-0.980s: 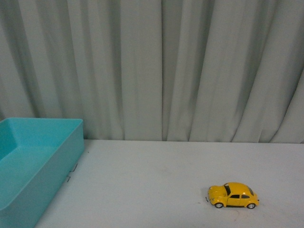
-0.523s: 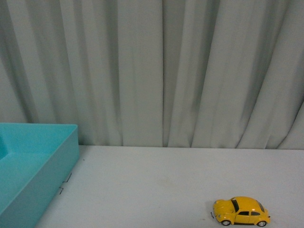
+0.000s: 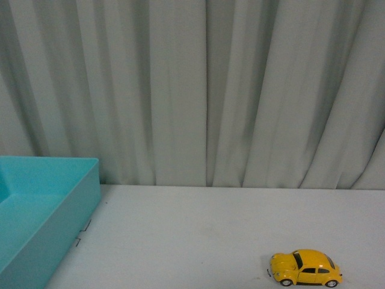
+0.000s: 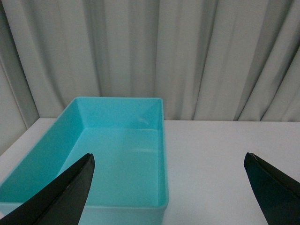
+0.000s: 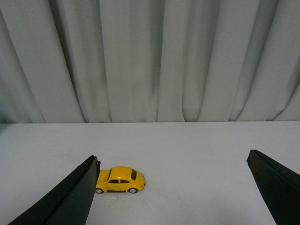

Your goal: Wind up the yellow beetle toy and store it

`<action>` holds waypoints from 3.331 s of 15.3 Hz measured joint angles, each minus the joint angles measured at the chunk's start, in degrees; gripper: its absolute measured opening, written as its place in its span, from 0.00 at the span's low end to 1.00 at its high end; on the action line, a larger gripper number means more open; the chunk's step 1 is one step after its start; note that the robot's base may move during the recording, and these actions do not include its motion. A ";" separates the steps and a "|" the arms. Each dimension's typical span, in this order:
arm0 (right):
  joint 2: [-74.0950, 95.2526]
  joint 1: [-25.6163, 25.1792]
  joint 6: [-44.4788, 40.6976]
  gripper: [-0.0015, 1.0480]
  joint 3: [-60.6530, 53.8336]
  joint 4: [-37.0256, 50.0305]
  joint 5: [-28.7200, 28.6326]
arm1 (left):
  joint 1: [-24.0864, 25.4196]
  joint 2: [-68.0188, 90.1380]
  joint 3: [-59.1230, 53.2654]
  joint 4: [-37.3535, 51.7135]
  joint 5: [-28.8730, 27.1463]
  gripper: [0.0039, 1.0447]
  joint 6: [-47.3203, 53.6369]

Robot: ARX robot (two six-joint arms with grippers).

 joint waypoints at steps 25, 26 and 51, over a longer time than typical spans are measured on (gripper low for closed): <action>120.19 -10.95 -60.59 0.94 70.77 -9.40 -51.82 | 0.00 0.00 0.00 0.00 0.00 0.94 0.00; 122.01 -10.21 -65.90 0.94 72.98 -13.42 -51.06 | 0.00 0.00 0.00 0.00 0.00 0.94 0.00; 136.69 -2.23 -88.50 0.40 89.31 -36.41 -39.82 | 0.00 0.00 0.00 0.00 0.00 0.94 0.00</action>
